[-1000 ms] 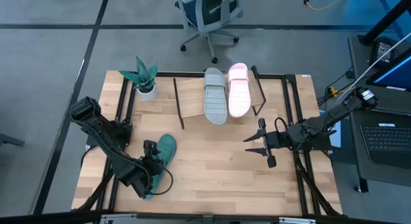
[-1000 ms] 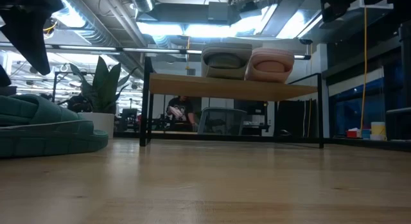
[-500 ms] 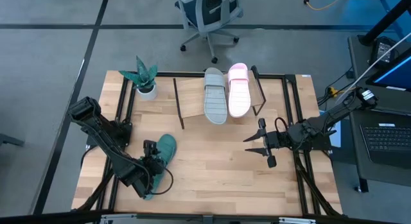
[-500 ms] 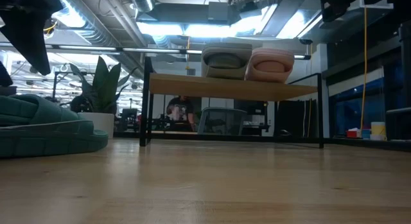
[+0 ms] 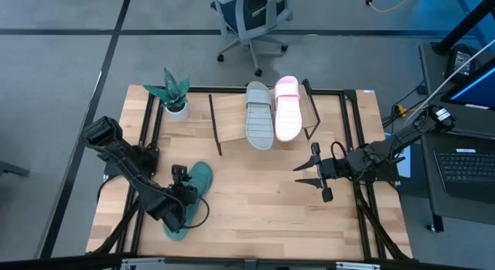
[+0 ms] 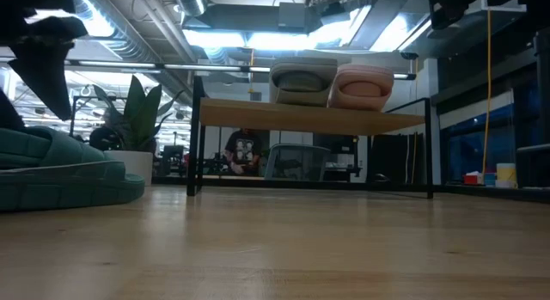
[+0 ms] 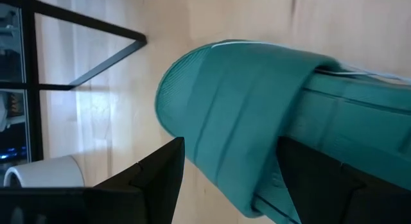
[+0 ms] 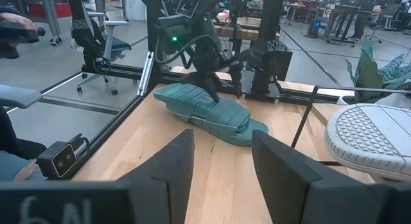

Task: Pick and place slides into the shelf
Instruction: Put the green pair of slides on the shelf

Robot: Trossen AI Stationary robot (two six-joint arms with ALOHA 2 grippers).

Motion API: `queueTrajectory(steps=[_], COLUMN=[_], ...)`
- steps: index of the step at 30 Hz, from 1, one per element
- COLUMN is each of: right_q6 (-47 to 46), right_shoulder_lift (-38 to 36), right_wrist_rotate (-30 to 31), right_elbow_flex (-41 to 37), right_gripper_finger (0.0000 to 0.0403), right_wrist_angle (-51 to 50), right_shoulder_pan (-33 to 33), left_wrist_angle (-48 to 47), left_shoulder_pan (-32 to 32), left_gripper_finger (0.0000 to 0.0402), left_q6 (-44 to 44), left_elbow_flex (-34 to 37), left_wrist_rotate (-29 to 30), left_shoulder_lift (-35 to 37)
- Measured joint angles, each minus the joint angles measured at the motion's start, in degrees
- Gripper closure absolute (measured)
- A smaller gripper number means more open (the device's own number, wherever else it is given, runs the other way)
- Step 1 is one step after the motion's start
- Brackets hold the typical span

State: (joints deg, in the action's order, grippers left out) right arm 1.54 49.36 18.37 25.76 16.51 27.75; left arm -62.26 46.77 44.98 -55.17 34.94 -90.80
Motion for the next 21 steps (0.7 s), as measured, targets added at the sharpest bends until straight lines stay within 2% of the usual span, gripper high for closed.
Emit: queueTrajectory(steps=[21], right_q6=[0.2], right_shoulder_lift=[0.0], right_wrist_rotate=[0.0], right_elbow_flex=[0.0], right_gripper_finger=[0.0244], right_wrist_angle=[-0.2], right_shoulder_pan=[0.0], left_wrist_angle=[4.1], left_shoulder_pan=[-1.8], left_gripper_finger=[0.0168], left_q6=[-2.0], left_elbow_flex=[3.4], left_wrist_rotate=[0.8], left_shoulder_lift=[0.1])
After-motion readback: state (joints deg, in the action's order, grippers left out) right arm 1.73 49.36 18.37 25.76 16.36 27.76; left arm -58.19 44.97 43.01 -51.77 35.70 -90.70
